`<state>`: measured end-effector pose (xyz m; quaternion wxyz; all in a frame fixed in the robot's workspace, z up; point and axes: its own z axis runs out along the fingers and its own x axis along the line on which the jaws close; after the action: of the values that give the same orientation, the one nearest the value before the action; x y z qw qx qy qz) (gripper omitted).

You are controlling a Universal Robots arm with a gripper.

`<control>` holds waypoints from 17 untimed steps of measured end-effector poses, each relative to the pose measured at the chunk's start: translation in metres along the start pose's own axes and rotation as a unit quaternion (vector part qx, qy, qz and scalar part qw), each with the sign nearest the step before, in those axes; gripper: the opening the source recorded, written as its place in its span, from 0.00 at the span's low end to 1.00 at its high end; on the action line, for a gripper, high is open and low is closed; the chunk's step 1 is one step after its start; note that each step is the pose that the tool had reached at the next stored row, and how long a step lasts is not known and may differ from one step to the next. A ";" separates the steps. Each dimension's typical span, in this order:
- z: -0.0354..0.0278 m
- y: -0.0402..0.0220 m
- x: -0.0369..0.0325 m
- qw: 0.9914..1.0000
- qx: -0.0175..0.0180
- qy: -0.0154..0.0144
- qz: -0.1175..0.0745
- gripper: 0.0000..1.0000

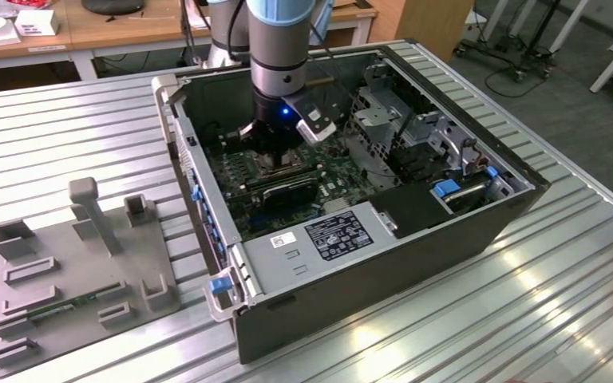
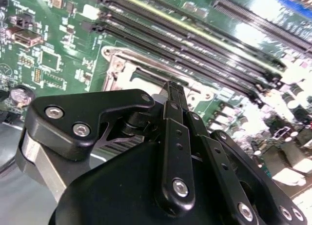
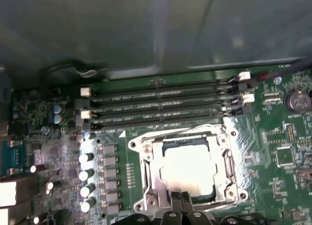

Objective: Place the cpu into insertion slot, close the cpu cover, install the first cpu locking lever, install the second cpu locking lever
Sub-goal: 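Install the second cpu locking lever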

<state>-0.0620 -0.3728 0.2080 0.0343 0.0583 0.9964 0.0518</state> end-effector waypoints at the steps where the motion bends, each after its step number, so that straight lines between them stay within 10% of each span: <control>1: 0.0004 0.0020 -0.0005 1.000 0.000 0.000 0.000 0.10; 17: 0.0025 0.0147 -0.0103 1.000 -0.001 0.003 -0.020 0.10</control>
<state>-0.0499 -0.3592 0.2077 0.0329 0.0383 0.9973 0.0526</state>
